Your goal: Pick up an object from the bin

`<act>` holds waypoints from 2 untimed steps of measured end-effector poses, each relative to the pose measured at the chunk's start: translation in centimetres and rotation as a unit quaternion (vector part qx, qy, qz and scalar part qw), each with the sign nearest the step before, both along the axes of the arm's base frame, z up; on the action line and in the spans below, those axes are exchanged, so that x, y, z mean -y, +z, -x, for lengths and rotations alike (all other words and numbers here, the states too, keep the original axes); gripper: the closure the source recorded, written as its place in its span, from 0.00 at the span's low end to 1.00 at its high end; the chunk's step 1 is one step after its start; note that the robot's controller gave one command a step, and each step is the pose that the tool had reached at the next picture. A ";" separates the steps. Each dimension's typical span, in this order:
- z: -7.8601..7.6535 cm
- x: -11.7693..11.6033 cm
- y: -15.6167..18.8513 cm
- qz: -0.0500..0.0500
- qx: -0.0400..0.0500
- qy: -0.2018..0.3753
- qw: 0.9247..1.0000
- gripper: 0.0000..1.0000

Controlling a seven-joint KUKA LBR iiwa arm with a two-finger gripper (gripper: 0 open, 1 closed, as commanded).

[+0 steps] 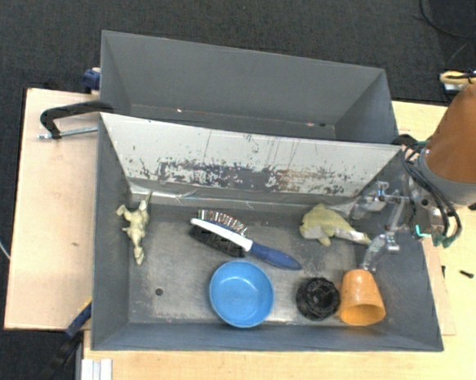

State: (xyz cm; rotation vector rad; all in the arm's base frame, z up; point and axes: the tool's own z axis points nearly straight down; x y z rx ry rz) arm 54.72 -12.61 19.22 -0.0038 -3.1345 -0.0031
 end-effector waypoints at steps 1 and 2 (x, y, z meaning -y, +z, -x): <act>-0.1 -6.7 -10.5 0.001 0.002 0.017 1.000 0.00; 1.1 -12.4 -11.9 0.000 0.007 -0.097 0.995 0.00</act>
Offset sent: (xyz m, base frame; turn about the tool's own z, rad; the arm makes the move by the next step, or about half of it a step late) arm -0.0007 0.0660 -0.1080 -0.0300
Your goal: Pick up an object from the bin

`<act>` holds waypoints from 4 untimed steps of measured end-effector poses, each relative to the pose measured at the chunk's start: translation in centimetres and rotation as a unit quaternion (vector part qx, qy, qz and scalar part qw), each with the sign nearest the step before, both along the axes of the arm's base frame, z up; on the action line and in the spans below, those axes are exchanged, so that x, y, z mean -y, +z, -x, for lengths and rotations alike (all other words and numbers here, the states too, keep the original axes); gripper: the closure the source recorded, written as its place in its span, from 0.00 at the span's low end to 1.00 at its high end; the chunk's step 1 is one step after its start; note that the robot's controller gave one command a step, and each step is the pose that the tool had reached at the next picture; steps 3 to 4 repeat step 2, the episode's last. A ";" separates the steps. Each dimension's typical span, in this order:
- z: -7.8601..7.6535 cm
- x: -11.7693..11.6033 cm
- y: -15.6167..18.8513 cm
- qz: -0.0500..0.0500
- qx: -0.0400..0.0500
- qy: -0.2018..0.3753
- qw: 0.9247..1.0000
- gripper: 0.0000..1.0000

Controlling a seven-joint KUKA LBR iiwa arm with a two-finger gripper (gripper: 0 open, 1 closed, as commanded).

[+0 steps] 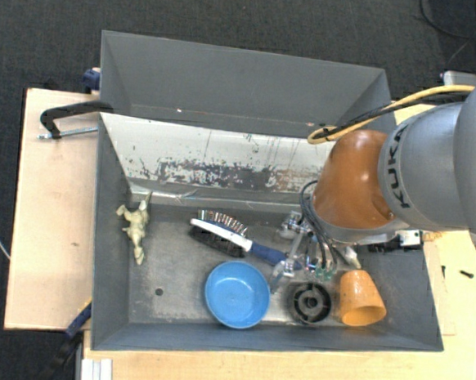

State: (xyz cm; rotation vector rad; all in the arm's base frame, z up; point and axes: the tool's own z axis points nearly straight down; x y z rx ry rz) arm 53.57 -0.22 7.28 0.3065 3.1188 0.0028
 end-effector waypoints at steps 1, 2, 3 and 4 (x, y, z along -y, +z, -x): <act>-0.1 0.1 0.1 0.000 0.001 0.000 1.000 1.00; 0.5 1.0 14.7 0.002 0.002 0.108 0.994 1.00; 0.5 1.0 14.7 0.002 0.002 0.108 0.994 1.00; 0.5 1.0 14.7 0.002 0.002 0.108 0.994 1.00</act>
Offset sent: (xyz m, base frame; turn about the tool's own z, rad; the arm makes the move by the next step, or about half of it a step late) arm 0.0000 0.0000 0.0000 0.0000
